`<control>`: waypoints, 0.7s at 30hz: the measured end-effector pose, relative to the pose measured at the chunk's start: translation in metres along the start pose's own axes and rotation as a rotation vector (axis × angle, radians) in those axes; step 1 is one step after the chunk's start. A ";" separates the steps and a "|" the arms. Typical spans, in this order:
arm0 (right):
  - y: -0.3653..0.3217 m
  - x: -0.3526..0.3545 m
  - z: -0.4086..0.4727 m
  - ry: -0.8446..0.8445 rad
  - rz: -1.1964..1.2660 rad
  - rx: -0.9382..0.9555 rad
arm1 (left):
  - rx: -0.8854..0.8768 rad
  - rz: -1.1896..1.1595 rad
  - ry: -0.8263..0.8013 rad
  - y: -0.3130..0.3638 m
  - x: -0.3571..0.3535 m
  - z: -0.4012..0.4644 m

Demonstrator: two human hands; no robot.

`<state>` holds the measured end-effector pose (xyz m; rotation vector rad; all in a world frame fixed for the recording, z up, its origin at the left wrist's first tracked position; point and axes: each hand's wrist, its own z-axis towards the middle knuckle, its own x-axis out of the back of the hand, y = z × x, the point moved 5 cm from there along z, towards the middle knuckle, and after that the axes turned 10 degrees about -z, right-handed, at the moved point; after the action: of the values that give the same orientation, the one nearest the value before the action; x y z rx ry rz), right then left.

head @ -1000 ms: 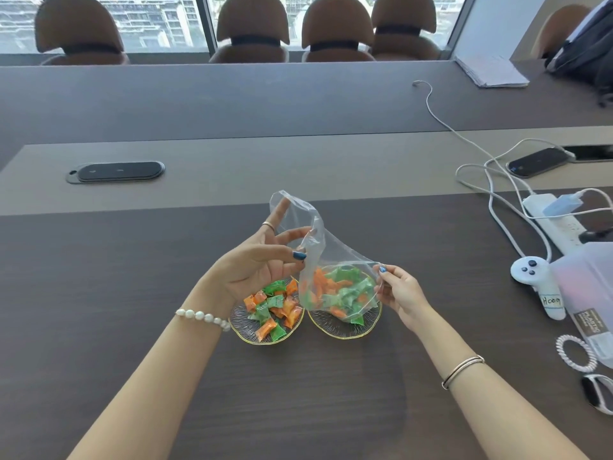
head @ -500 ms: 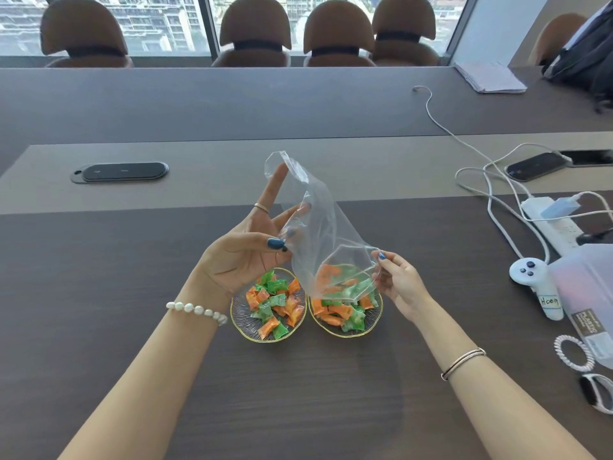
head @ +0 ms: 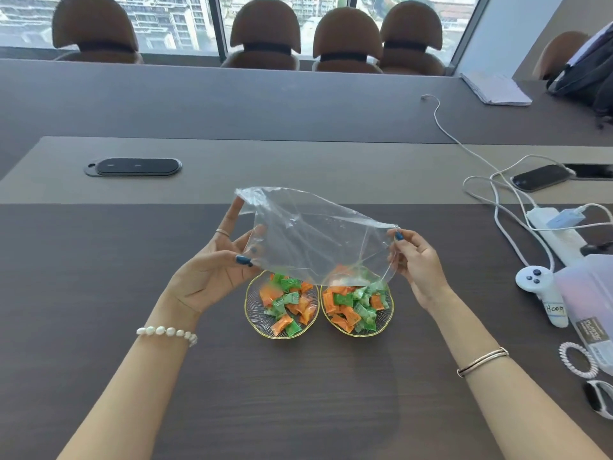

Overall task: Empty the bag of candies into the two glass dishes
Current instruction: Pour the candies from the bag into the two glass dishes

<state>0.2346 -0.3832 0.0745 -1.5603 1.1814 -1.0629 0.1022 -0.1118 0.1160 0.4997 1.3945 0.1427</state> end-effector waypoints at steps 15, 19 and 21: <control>-0.026 -0.177 -0.022 -0.099 -0.128 0.185 | -0.285 0.780 0.964 0.108 0.082 -0.118; -0.019 -0.242 -0.020 -0.140 -0.146 0.180 | -0.388 0.860 1.055 0.145 0.112 -0.152; -0.014 -0.276 -0.018 -0.160 -0.173 0.177 | -0.402 0.865 1.091 0.162 0.131 -0.173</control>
<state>0.1707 -0.1138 0.0599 -1.5959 0.8336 -1.1000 -0.0088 0.1263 0.0489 0.6906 2.0155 1.5514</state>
